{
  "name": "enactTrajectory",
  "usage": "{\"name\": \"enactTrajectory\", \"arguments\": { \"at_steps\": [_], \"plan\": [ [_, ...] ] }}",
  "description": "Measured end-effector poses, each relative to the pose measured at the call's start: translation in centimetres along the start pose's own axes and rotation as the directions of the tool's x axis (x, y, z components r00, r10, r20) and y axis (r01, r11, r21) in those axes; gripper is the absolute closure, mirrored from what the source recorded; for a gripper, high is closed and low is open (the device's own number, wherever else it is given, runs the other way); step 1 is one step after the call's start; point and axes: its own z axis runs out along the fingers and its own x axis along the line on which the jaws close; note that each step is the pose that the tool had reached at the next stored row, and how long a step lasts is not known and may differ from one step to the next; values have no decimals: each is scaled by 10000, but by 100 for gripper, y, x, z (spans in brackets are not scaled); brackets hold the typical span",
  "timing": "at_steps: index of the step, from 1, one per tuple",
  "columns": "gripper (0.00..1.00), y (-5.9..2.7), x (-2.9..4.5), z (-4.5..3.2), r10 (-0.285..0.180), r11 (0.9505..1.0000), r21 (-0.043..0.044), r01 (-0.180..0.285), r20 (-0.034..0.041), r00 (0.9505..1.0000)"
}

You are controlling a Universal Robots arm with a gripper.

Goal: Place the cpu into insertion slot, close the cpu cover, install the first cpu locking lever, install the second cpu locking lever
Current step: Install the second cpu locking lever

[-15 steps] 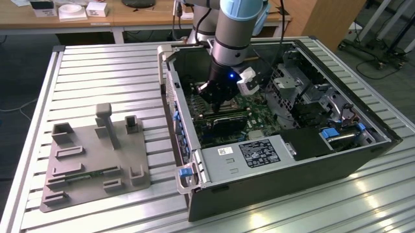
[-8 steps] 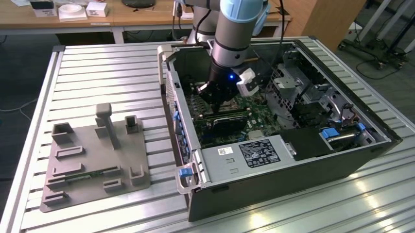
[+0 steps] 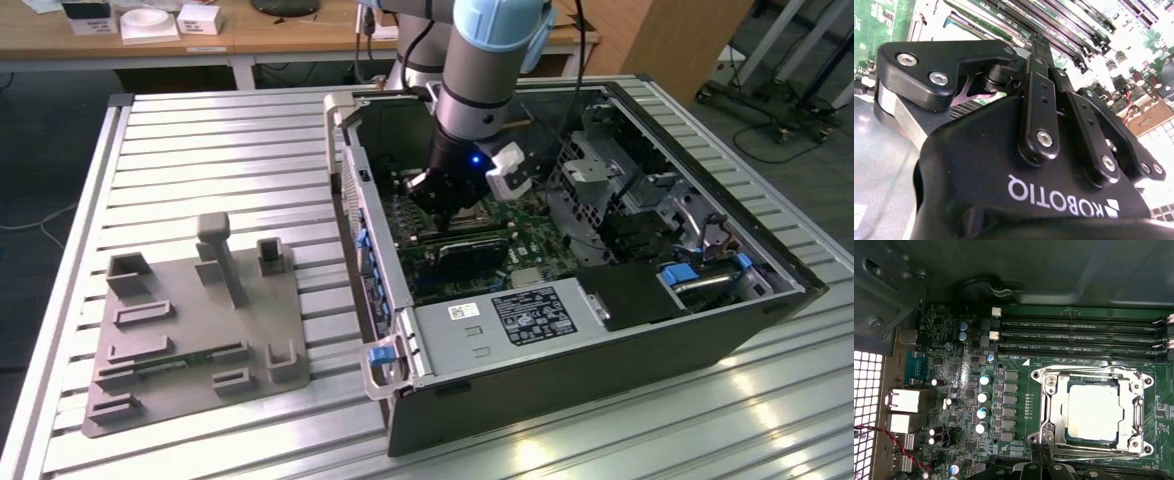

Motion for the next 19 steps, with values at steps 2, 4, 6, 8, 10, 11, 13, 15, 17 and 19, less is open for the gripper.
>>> {"name": "enactTrajectory", "arguments": {
  "at_steps": [2,4,6,8,10,11,13,15,17,19],
  "plan": [
    [90,0,0,5,0,10000,-35,0,2,10000],
    [90,0,0,9,-1,10000,-55,1,3,10000],
    [90,-1,0,14,-1,10000,-63,1,3,10000],
    [90,-2,0,16,-1,10000,-67,1,2,10000],
    [90,-1,0,20,-1,10000,-73,1,4,10000],
    [90,-1,0,20,-2,10000,-75,2,3,10000],
    [90,-1,0,20,-1,10000,-79,1,3,10000],
    [90,-1,0,20,-1,10000,-85,1,4,10000],
    [90,-1,0,19,-2,10000,-95,2,4,10000],
    [90,-2,0,19,-2,9999,-113,2,5,10000]
  ]
}}
